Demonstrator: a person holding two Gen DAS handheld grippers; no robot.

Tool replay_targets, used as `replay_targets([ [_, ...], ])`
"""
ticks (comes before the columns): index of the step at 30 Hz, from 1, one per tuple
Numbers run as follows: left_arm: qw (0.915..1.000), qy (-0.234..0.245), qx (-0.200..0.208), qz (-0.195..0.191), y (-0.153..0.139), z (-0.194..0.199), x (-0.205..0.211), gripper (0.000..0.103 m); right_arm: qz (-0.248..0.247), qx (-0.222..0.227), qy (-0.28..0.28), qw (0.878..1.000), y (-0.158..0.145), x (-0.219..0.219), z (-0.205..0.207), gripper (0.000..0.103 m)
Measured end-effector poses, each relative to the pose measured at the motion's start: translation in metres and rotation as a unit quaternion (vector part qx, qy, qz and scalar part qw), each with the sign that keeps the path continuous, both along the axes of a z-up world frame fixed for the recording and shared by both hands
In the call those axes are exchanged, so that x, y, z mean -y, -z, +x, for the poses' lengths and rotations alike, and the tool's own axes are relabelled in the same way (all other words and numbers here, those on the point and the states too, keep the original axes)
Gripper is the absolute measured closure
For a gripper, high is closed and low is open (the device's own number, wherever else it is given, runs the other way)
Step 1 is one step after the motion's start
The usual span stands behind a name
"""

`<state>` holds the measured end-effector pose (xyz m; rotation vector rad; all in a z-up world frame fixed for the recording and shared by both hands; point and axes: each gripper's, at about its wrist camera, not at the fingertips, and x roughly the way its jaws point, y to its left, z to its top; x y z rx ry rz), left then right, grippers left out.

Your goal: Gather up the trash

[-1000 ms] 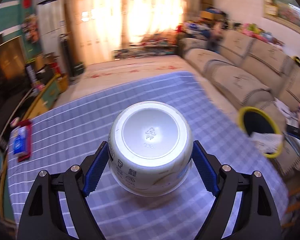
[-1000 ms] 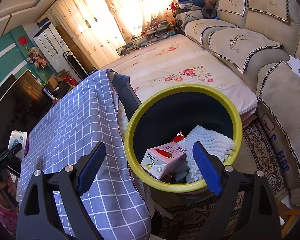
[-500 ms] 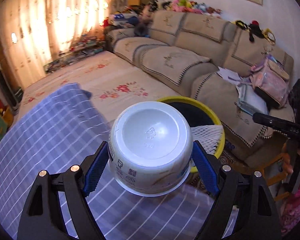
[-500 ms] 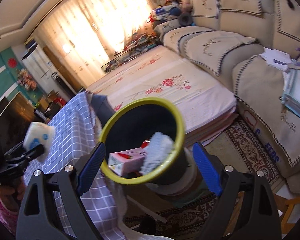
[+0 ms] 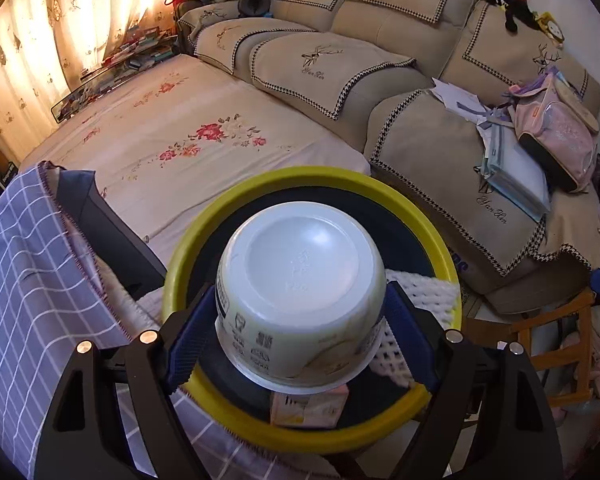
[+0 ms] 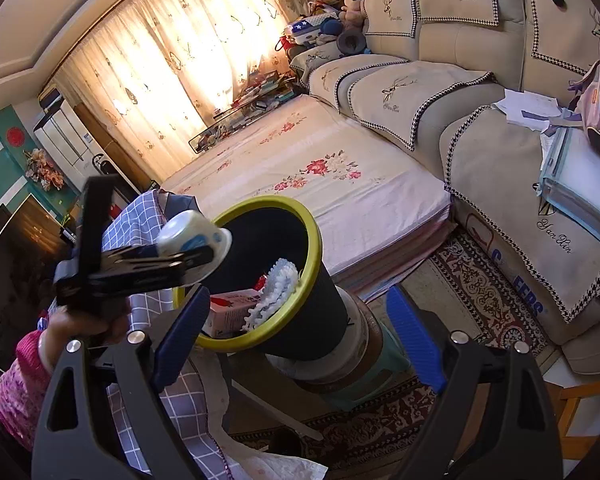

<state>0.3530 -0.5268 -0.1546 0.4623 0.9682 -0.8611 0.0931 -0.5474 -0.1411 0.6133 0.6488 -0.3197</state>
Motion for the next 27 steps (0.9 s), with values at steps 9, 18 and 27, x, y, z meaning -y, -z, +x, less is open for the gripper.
replay_targets([
  [9,0.9987,-0.037,0.022,-0.026,-0.016,0.008,-0.029,0.017,-0.007,-0.002,-0.024,1.000,-0.003,-0.019,0.000,0.017],
  [18,0.9864,-0.092,0.087,-0.105,-0.087,-0.073,-0.167,0.005,-0.033,0.004,-0.095,0.995,-0.011,-0.075,0.002,0.014],
  [27,0.9437,-0.258,0.172,-0.114,-0.129,-0.164,-0.349,0.005,-0.094,0.032,-0.167,0.981,-0.042,-0.148,0.000,0.010],
])
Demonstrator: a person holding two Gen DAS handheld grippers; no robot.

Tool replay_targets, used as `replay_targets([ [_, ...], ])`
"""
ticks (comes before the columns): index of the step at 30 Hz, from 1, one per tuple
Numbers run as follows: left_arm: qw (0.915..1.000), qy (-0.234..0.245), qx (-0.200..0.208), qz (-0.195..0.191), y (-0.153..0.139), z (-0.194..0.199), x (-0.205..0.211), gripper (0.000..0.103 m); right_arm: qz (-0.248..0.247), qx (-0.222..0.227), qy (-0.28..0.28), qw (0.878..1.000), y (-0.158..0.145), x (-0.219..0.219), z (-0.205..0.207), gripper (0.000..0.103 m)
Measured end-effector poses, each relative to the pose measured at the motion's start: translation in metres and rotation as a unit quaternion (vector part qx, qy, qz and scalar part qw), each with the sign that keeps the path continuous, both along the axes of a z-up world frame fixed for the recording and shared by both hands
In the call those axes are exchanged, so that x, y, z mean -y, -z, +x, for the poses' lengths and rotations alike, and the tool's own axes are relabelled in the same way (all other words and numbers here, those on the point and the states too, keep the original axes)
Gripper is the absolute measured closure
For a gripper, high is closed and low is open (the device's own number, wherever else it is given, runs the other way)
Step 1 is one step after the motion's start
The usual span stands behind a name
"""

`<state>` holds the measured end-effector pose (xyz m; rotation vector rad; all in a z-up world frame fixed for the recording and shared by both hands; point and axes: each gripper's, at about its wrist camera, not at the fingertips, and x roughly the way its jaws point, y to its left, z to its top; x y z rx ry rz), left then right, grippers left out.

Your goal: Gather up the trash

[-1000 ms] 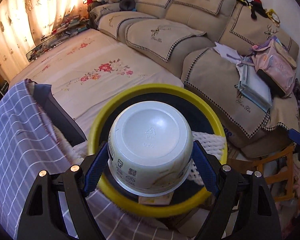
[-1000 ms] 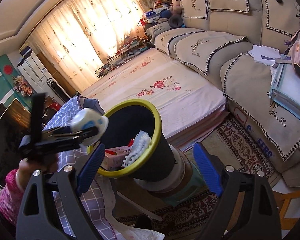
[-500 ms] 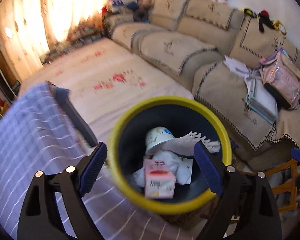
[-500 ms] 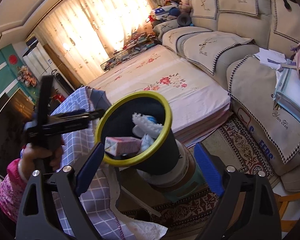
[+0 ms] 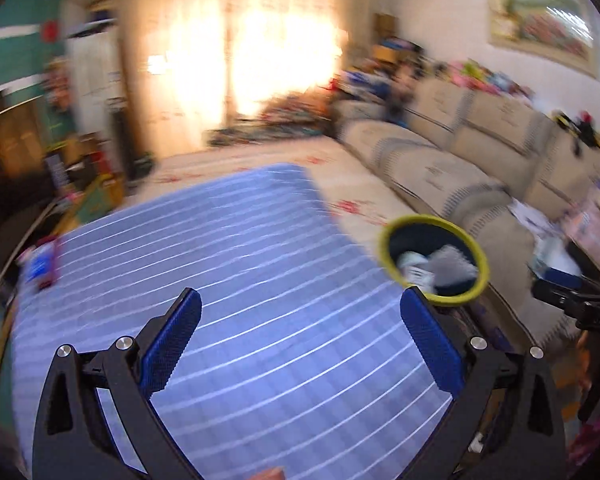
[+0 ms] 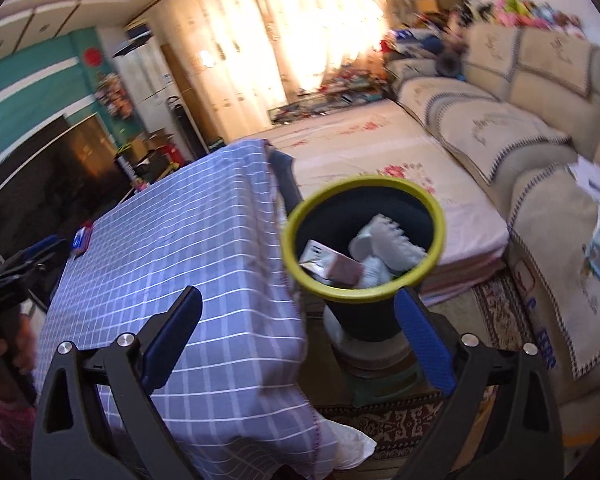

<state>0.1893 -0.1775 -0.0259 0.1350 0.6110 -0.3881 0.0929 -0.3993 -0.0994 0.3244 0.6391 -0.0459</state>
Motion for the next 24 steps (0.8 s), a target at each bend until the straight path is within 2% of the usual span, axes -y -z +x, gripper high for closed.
replay_targets([
  [3,0.9968,-0.077,0.018,-0.007,-0.008,-0.030,-0.059,0.005,-0.029,0.017,-0.013,0.999,-0.014,-0.024,-0.007,0.009],
  [9,0.9860,-0.164,0.020,-0.027,-0.011,-0.081,-0.139,0.005,-0.090,0.053,-0.035,0.994,-0.041,-0.068,-0.025,0.007],
  [15,0.9797,-0.191,0.044,-0.043,-0.016,-0.131,-0.169,0.005,-0.112,0.075,-0.047,0.990,-0.049,-0.091,-0.044,0.007],
  [18,0.9797,-0.187,0.059,-0.044,-0.020,-0.154,-0.170,0.005,-0.113,0.082,-0.050,0.989,-0.050,-0.096,-0.057,0.007],
  [24,0.9793,-0.182,0.082,-0.033,-0.031,-0.175,-0.161,0.005,-0.100,0.088,-0.034,0.990,-0.055,-0.087,-0.065,0.007],
])
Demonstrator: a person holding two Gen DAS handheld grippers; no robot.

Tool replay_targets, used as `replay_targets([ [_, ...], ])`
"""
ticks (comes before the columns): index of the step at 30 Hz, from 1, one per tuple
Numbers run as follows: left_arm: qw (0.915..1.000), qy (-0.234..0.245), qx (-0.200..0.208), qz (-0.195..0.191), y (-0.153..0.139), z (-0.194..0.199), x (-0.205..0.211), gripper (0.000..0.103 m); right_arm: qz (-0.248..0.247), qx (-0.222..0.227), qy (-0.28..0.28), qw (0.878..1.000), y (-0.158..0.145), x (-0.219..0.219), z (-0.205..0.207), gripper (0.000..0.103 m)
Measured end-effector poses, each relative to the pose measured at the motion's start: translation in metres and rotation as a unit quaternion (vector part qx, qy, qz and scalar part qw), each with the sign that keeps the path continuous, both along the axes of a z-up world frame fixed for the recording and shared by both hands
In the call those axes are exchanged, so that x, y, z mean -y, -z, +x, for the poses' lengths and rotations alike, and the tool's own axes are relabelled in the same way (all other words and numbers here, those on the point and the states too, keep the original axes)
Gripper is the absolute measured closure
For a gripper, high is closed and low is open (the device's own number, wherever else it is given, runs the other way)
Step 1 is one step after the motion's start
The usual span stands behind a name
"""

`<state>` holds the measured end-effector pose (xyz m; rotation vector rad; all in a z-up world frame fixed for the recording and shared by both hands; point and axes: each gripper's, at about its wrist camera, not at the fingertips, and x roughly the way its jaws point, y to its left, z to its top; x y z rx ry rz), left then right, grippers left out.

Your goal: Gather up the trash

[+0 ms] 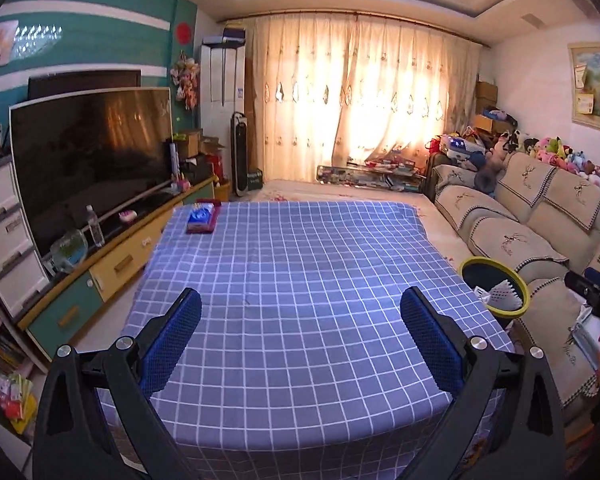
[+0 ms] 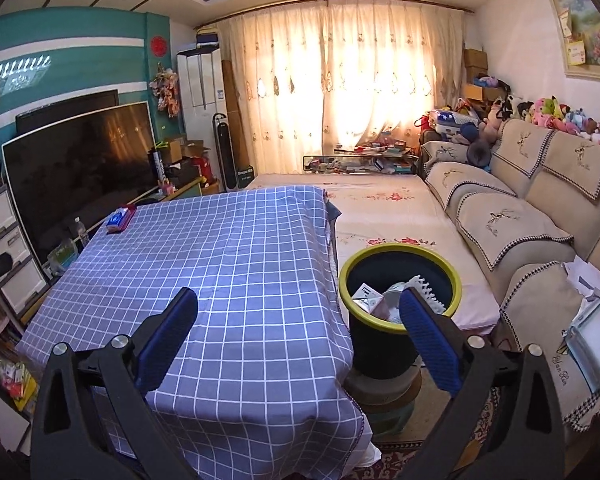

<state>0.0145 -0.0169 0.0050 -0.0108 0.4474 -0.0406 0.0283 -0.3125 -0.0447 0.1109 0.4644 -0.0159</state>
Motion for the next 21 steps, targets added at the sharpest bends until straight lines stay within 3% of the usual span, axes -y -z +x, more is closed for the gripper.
replay_targets([
  [5,0.9999,-0.003,0.012,-0.011,-0.009,-0.003,0.004,0.005,0.004,0.003,0.001,1.000,-0.001,0.001,0.001,0.007],
  [21,0.9997,0.000,-0.022,-0.013,0.006,0.020,0.009,0.005,0.003,0.000,-0.008,1.000,0.001,-0.004,0.001,0.007],
])
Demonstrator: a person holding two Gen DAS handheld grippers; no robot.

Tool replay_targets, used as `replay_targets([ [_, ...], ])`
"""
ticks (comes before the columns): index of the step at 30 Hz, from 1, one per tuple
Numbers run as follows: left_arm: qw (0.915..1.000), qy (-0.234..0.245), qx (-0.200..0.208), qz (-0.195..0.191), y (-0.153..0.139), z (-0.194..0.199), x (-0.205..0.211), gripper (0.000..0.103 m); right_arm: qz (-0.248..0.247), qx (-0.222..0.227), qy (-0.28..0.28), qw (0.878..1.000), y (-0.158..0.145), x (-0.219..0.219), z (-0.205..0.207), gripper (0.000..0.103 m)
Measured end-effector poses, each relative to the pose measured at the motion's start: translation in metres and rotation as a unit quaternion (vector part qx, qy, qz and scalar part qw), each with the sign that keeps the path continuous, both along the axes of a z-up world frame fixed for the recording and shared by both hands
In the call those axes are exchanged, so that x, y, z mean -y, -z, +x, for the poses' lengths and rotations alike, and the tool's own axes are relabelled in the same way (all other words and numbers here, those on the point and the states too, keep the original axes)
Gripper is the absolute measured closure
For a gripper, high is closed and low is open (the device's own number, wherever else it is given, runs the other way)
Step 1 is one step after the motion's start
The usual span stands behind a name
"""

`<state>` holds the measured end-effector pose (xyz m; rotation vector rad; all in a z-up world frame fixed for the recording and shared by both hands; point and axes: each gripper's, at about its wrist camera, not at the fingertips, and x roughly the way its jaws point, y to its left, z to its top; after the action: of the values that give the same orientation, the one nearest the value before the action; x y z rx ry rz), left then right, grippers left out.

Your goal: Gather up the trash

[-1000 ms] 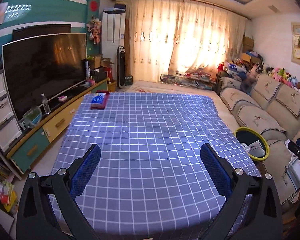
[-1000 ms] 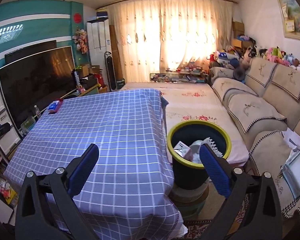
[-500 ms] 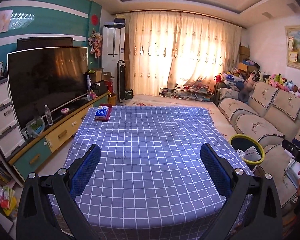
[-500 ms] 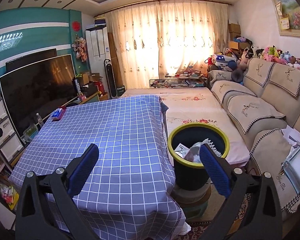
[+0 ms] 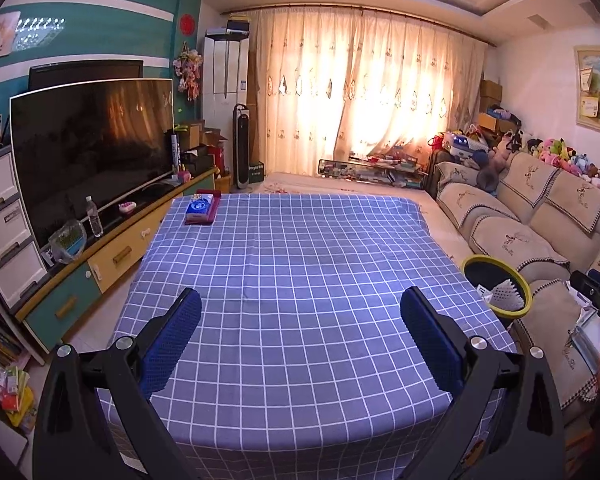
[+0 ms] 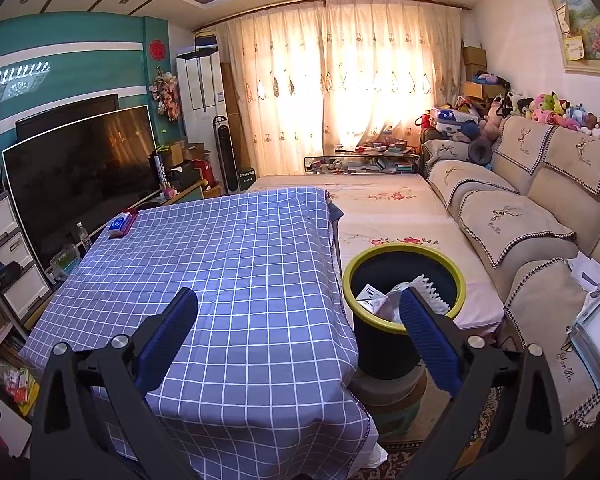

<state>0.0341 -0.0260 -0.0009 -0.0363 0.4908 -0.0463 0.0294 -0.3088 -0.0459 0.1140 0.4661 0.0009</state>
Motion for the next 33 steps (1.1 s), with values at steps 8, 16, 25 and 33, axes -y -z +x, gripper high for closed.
replay_targets([
  [8,1.0000,0.001,0.004,0.001,-0.0021,-0.0011,0.0044,0.005,0.003,0.003,0.004,1.000,-0.0001,-0.0010,0.0009,0.007],
  [16,1.0000,0.002,0.005,-0.001,-0.0020,-0.0022,0.0038,0.005,0.002,0.003,0.001,1.000,-0.0003,-0.0012,0.0014,0.007],
  [25,1.0000,0.001,0.000,-0.006,-0.0022,-0.0049,0.0039,0.005,0.001,0.001,0.002,1.000,0.0008,-0.0013,0.0026,0.007],
  [33,1.0000,0.000,-0.001,-0.005,-0.0023,-0.0039,0.0043,0.005,0.003,-0.002,0.001,1.000,0.0029,-0.0002,0.0034,0.007],
])
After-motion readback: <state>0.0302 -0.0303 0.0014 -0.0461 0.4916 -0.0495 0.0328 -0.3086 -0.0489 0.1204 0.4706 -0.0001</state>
